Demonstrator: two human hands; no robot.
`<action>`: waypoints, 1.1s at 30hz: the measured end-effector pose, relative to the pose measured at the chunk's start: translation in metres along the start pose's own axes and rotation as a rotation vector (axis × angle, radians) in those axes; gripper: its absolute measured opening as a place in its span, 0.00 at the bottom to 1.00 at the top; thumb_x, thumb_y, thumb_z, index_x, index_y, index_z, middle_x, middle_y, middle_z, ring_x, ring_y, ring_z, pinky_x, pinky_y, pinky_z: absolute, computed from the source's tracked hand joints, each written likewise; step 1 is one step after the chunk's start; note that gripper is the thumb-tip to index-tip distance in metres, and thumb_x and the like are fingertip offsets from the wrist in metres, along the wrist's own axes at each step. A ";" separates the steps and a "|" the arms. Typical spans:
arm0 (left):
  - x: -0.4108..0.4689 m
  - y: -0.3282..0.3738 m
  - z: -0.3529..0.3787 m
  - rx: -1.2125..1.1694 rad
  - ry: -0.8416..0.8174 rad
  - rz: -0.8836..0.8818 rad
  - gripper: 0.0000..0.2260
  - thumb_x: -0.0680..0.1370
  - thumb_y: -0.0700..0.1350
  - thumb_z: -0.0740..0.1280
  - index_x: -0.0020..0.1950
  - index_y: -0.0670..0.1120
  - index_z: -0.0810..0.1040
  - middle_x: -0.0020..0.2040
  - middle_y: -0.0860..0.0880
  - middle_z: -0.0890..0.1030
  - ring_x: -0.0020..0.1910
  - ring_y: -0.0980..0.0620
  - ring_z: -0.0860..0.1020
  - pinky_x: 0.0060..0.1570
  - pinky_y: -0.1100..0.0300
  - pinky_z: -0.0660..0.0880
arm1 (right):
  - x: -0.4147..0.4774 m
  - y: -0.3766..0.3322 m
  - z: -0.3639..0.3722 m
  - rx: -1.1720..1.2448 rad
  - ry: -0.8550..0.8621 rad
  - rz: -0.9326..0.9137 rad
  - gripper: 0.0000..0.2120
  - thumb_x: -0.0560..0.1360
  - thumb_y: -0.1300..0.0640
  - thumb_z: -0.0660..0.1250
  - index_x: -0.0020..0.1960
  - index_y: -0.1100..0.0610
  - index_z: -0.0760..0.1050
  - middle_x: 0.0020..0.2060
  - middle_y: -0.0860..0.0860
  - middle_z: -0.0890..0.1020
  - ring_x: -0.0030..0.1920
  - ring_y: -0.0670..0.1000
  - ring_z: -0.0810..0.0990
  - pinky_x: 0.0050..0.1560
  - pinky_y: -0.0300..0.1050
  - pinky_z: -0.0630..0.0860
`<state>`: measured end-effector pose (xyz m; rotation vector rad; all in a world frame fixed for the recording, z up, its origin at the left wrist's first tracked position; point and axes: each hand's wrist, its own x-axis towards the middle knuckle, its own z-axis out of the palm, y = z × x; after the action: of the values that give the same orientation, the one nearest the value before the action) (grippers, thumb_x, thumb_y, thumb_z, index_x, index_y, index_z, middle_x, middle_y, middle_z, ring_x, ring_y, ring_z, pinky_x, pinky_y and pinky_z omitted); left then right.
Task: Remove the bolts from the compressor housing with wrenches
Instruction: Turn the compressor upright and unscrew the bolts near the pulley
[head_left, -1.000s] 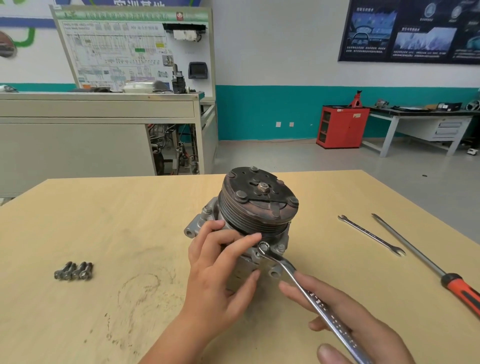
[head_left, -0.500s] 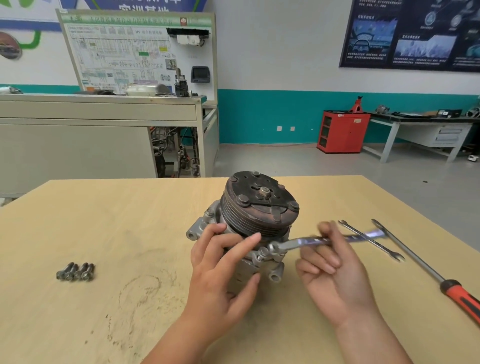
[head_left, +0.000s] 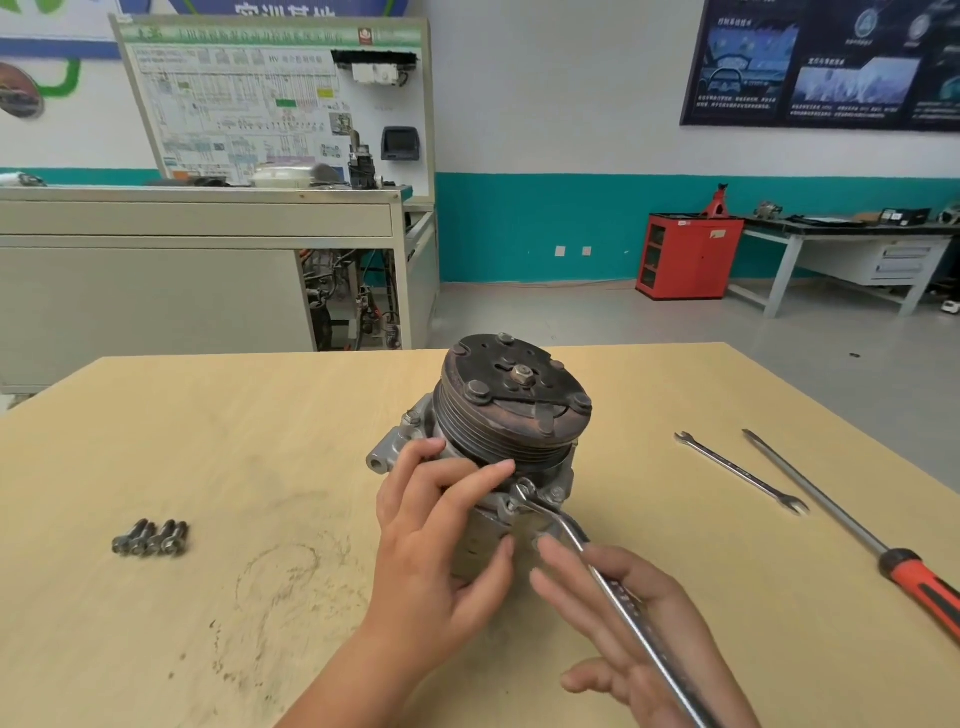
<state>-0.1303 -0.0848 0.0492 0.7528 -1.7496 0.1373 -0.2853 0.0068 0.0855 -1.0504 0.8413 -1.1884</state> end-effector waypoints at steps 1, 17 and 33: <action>0.000 0.000 0.000 0.007 0.000 0.006 0.21 0.71 0.47 0.68 0.63 0.52 0.72 0.53 0.56 0.72 0.65 0.46 0.67 0.66 0.48 0.64 | 0.002 -0.001 -0.001 -0.053 -0.061 0.034 0.30 0.47 0.51 0.84 0.43 0.60 0.75 0.43 0.45 0.85 0.44 0.44 0.84 0.21 0.37 0.73; 0.004 0.002 -0.002 -0.062 -0.010 -0.027 0.16 0.71 0.46 0.67 0.57 0.55 0.74 0.50 0.56 0.73 0.63 0.48 0.67 0.66 0.50 0.63 | 0.043 -0.007 -0.035 0.545 0.183 -0.001 0.20 0.58 0.45 0.75 0.43 0.59 0.81 0.21 0.51 0.71 0.18 0.44 0.64 0.17 0.35 0.61; 0.000 -0.004 -0.003 -0.055 -0.021 -0.008 0.24 0.72 0.48 0.67 0.67 0.54 0.68 0.55 0.57 0.73 0.67 0.52 0.65 0.68 0.53 0.61 | 0.007 0.009 -0.043 0.745 0.027 -0.255 0.21 0.80 0.66 0.52 0.71 0.73 0.54 0.70 0.73 0.56 0.70 0.72 0.56 0.58 0.62 0.62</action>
<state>-0.1257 -0.0860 0.0488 0.7236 -1.7637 0.0762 -0.3214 -0.0077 0.0641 -0.5289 0.2294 -1.5636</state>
